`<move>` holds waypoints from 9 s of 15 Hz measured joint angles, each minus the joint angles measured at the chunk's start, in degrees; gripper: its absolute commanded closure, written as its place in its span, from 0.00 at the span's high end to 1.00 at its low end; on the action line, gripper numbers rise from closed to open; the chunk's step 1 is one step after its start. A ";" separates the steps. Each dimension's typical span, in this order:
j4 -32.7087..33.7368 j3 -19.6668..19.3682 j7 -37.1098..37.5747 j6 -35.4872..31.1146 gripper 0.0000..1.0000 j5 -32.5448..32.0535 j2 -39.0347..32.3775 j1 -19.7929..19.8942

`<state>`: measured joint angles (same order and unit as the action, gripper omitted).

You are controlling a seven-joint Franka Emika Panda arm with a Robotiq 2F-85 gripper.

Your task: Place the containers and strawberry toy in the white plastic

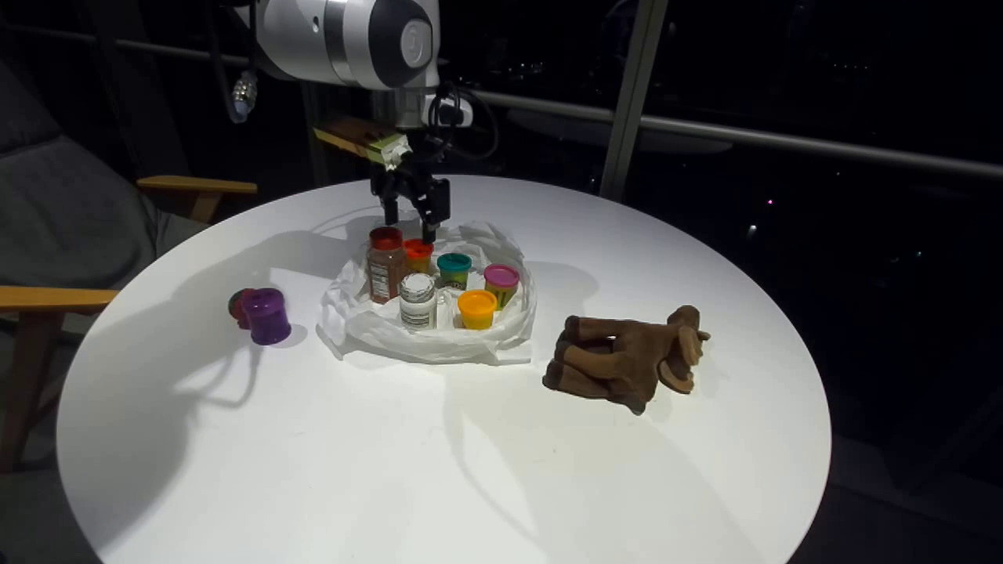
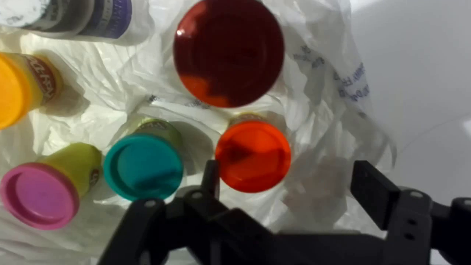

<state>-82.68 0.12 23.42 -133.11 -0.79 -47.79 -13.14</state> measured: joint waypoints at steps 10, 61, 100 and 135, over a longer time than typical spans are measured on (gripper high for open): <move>-10.67 -0.27 8.13 2.11 1.00 -1.23 15.32 -5.77; -44.07 6.98 16.18 -21.38 0.27 8.88 20.69 -3.62; -23.10 -0.76 4.63 -2.38 0.27 8.01 15.66 9.13; -30.13 6.01 13.93 6.36 1.00 3.03 28.20 -5.42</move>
<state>-112.80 6.14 37.35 -126.76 2.25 -19.59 -18.56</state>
